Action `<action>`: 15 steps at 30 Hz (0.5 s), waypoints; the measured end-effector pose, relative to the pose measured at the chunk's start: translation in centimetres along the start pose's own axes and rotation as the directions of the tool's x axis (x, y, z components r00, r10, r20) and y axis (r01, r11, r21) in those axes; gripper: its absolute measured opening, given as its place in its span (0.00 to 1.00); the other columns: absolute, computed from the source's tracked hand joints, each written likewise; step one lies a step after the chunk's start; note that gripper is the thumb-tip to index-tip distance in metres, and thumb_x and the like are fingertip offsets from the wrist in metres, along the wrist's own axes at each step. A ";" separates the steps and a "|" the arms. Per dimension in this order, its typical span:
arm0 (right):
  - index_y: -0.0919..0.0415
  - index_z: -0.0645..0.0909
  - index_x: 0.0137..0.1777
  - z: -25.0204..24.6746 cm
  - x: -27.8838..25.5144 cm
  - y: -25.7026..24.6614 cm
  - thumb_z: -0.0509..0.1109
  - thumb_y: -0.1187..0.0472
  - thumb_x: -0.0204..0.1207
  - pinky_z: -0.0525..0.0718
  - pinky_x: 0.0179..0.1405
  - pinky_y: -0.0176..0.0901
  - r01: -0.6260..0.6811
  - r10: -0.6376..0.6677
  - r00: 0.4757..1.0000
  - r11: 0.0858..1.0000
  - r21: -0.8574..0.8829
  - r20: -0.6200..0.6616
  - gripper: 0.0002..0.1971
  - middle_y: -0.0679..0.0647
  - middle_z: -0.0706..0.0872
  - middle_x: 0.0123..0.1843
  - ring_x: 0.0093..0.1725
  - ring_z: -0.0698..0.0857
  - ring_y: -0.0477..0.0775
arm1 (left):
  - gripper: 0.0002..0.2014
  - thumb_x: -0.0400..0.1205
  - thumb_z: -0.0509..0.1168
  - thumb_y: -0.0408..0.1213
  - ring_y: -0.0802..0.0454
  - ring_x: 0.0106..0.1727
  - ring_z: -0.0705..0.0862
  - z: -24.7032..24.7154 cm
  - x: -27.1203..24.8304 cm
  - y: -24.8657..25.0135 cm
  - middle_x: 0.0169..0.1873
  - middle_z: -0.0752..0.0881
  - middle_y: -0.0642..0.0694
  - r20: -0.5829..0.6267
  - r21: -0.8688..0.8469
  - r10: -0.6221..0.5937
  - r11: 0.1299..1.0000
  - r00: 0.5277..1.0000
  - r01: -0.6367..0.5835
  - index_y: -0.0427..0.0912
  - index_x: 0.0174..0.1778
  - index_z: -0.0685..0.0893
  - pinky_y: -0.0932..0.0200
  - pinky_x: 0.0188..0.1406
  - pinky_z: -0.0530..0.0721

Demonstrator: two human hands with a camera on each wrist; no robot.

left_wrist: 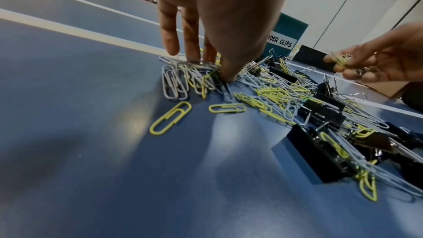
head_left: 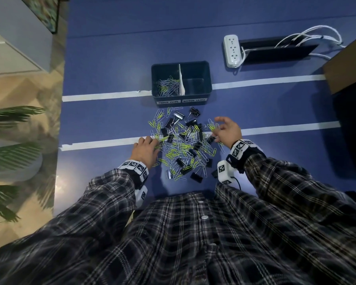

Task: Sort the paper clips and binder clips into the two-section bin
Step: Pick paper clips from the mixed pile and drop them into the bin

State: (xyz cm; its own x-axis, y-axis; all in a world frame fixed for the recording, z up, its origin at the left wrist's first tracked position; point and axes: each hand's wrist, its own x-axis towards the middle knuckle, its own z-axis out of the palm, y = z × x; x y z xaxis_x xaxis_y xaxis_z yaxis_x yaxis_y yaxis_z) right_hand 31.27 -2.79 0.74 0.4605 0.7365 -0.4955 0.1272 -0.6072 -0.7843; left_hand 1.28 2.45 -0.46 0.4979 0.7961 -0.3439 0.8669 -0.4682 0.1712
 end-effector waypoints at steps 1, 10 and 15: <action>0.58 0.80 0.61 0.3 -0.3 -0.6 0.66 0.73 0.76 0.86 0.27 0.39 -0.042 0.039 0.999 0.994 0.096 0.036 0.16 0.58 0.84 0.37 0.31 0.85 0.52 | 0.15 0.86 0.54 0.46 0.42 0.63 0.74 -0.1 0.0 0.0 0.64 0.78 0.43 -0.001 -0.002 -0.003 1.000 1.000 0.003 0.47 0.67 0.74 0.45 0.62 0.73; 0.55 0.66 0.27 0.1 -0.5 -0.7 0.57 0.44 0.77 0.65 0.25 0.38 -0.386 0.298 0.914 0.848 0.362 0.275 0.21 0.51 0.70 0.23 0.20 0.69 0.51 | 0.10 0.85 0.58 0.38 0.41 0.53 0.81 -0.4 0.3 -0.1 0.52 0.84 0.41 -0.155 -0.333 -0.048 0.943 0.987 -0.006 0.39 0.57 0.80 0.48 0.55 0.79; 0.57 0.71 0.30 -1.1 -0.3 2.4 0.57 0.54 0.81 0.62 0.20 0.36 -0.299 0.299 0.954 0.940 0.162 0.027 0.18 0.53 0.71 0.24 0.21 0.66 0.52 | 0.16 0.86 0.56 0.35 0.43 0.51 0.80 -1.1 0.2 0.6 0.56 0.80 0.38 -0.128 -0.427 -0.016 0.903 0.992 -0.041 0.36 0.68 0.78 0.52 0.53 0.78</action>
State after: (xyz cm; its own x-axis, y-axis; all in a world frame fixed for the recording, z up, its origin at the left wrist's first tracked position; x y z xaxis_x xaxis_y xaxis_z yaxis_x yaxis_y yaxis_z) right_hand 32.39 -4.76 -0.58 0.4535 0.5289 -0.7173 -0.1608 -0.7431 -0.6496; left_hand 1.97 2.79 0.61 0.4831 0.8460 -0.2256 0.7733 -0.2914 0.5631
